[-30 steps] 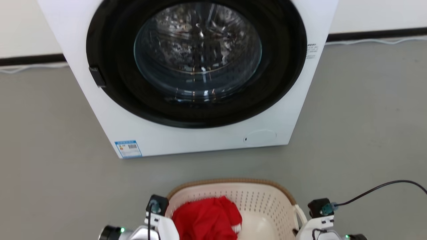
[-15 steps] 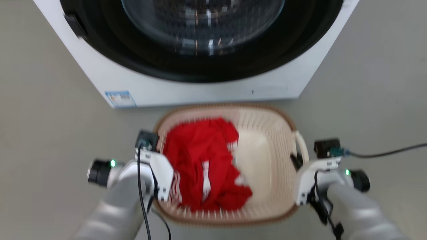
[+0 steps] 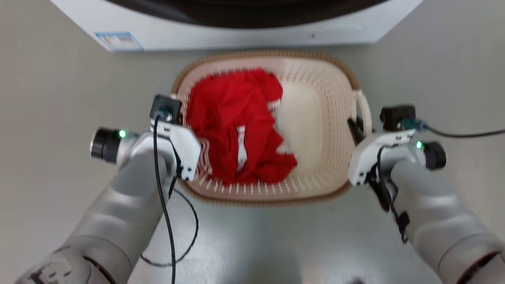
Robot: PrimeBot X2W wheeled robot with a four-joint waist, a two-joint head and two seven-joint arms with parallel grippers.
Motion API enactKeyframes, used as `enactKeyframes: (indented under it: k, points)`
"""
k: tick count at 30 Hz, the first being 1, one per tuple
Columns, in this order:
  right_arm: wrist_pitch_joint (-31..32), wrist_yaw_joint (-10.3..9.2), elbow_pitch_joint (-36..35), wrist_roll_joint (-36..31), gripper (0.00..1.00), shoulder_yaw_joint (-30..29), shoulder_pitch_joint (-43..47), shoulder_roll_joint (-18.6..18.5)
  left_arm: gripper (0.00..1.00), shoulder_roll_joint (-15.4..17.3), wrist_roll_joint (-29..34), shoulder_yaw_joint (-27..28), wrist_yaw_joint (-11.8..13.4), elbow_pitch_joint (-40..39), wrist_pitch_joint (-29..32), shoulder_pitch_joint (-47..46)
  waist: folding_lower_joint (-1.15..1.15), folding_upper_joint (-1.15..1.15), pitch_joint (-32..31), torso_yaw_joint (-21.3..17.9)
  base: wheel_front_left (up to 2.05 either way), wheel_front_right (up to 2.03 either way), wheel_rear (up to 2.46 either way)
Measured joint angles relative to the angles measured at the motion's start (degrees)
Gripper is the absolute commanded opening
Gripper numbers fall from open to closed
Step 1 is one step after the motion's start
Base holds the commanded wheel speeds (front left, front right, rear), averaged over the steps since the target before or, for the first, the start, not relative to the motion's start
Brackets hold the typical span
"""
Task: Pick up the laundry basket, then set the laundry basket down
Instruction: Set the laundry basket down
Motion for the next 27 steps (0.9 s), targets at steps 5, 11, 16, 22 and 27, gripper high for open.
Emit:
enactKeyframes:
  k: [5, 11, 16, 22, 27]
  points:
    - [-0.51, 0.00, 0.70, -1.66, 0.00, -1.14, -4.30, -0.02, 0.00, 0.22, 0.04, 0.10, 0.09, 0.23, -1.22, -3.75, 0.00, 0.00, 5.23, 0.05, 0.00, 0.00, 0.00]
    - [-0.91, 0.02, 0.99, -3.76, 0.00, -3.77, -7.30, 0.00, 0.00, 0.42, 0.04, 0.55, 0.24, 0.40, -2.46, -6.11, 0.00, 0.00, 10.72, 0.19, 0.00, 0.00, 0.00]
    - [-1.00, 0.05, 0.97, -6.58, 0.00, -7.57, -8.31, 0.08, 0.00, 0.47, 0.04, 0.70, 0.32, 0.44, -3.12, -7.97, 0.00, 0.00, 14.00, 0.17, 0.00, 0.00, 0.00]
    - [-1.09, 0.07, 0.88, -8.12, 0.00, -9.60, -8.30, 0.36, 0.00, 0.93, 0.04, 0.71, 0.31, 0.44, -3.63, -8.31, 0.00, 0.00, 15.88, -0.18, 0.00, 0.00, 0.00]
    - [-1.49, 0.07, 0.74, -8.29, 0.00, -10.59, -8.32, 0.55, 0.00, 1.21, 0.44, 0.64, 0.31, 0.44, -3.64, -9.50, 0.00, 0.00, 16.92, -0.48, 0.00, 0.00, 0.00]
